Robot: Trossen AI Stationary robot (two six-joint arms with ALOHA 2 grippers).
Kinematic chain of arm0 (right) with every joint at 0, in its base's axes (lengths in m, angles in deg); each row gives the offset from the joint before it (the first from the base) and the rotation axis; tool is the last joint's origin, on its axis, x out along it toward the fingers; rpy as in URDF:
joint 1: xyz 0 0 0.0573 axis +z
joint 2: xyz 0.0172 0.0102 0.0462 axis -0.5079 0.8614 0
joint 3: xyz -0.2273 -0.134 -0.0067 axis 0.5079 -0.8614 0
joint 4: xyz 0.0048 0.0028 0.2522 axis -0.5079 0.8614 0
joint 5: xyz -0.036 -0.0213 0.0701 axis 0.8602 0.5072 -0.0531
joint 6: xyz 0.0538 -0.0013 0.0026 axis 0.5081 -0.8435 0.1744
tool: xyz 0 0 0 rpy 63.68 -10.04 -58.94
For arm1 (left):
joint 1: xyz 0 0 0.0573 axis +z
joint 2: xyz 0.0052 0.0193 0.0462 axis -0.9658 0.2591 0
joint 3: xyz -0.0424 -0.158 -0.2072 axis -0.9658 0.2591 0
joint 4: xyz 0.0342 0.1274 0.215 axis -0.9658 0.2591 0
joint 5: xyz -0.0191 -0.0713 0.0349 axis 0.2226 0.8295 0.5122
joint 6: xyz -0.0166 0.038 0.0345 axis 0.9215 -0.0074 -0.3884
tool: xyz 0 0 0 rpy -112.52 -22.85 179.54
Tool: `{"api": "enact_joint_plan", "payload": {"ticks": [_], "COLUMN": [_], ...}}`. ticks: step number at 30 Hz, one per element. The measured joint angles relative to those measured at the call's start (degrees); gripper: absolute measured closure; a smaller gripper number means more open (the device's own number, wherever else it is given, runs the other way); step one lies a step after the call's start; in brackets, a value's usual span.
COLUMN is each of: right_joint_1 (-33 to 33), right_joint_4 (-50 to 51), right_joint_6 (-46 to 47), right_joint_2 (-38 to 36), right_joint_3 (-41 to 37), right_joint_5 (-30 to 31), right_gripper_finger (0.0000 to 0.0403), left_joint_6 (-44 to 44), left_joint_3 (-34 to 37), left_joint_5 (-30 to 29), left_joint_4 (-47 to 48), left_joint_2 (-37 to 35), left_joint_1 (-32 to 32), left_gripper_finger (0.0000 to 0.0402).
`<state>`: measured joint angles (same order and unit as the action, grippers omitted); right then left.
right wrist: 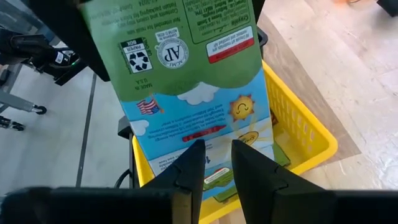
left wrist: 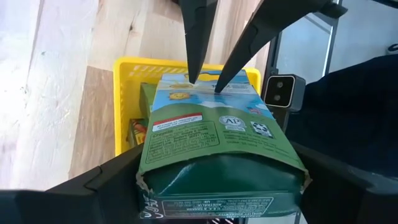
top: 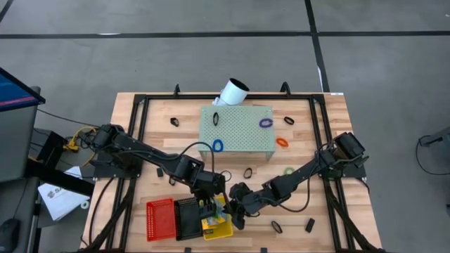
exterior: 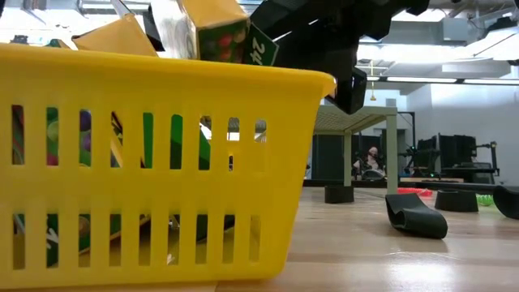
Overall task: Pick & Place Office Desk Supplies
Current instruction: Put the yellow crayon box into the yellow bin, then put the black rubber band into the red bin
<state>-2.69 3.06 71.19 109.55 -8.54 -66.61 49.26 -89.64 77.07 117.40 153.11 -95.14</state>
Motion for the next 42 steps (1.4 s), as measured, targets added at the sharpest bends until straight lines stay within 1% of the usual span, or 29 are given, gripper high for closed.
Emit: {"api": "enact_joint_plan", "payload": {"ticks": [3,7,14,23,38,42], "right_joint_1": [0.0,0.04,0.0,-0.02,0.09,0.26], "right_joint_4": [0.08,1.73,3.2,3.34,4.13,4.28], "right_joint_6": [0.03,0.03,0.03,0.05,0.68,0.68], "right_joint_2": [0.0,0.0,0.02,0.02,0.02,0.02], "right_joint_3": [0.0,0.0,0.0,0.0,-0.02,-0.02], "right_joint_5": [0.03,0.13,0.25,0.23,0.16,0.14], "right_gripper_finger": [0.0326,0.0326,0.0326,0.0326,0.0326,0.0326], "left_joint_6": [0.01,0.05,0.26,2.3,3.46,3.46], "left_joint_3": [-0.01,-0.01,-0.01,-0.01,-0.01,-0.01], "left_joint_5": [-0.04,-1.95,-2.34,0.28,-0.55,-0.5], "left_joint_4": [-0.75,-2.01,-2.11,-2.51,-3.31,-3.3], "left_joint_2": [0.0,0.0,0.0,0.0,0.0,0.0], "left_joint_1": [0.0,0.0,0.0,-0.33,-0.02,0.0], "left_gripper_finger": [0.0069,0.0065,0.0065,0.0063,0.0011,0.0005]}}
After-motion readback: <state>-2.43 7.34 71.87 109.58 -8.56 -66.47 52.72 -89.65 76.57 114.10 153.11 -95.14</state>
